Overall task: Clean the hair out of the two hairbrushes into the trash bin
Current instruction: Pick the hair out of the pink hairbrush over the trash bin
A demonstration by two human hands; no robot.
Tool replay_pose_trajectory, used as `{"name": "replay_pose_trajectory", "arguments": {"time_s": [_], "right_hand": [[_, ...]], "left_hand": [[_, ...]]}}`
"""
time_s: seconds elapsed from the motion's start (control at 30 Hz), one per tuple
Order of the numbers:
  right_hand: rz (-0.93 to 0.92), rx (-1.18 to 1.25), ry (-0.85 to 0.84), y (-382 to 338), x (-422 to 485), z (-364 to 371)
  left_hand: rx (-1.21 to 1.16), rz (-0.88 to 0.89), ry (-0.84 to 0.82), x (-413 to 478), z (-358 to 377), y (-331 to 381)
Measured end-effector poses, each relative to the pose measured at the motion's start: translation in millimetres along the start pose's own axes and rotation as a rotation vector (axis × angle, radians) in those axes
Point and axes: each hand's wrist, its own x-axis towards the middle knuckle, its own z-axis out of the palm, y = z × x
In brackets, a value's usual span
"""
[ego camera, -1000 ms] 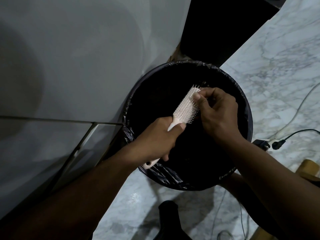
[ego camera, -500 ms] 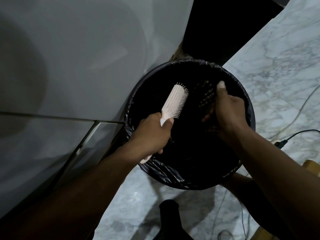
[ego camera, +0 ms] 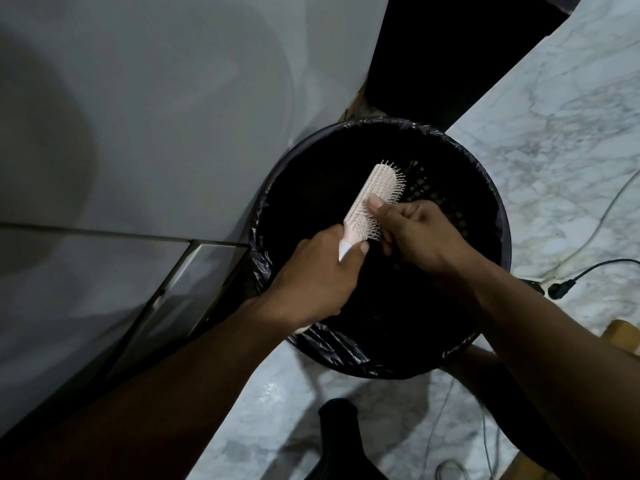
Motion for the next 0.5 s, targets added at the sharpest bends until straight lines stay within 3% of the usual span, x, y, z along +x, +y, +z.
{"name": "replay_pose_trajectory", "arguments": {"time_s": [0.23, 0.37, 0.43, 0.5], "right_hand": [[0.16, 0.322, -0.156, -2.2, 1.8, -6.0], [0.251, 0.508, -0.076, -0.7, 10.3, -13.0], [0.225, 0.454, 0.003, 1.7, 12.9, -14.3], [0.19, 0.248, 0.058, 5.3, 10.5, -12.6]], "left_hand": [[-0.14, -0.047, -0.086, 7.9, -6.3, -2.0], [-0.195, -0.098, -0.067, 13.2, -10.7, -11.0], [-0.192, -0.109, -0.065, 15.5, -11.1, -14.5], [-0.167, -0.122, -0.087, 16.1, -9.8, -17.3]]}}
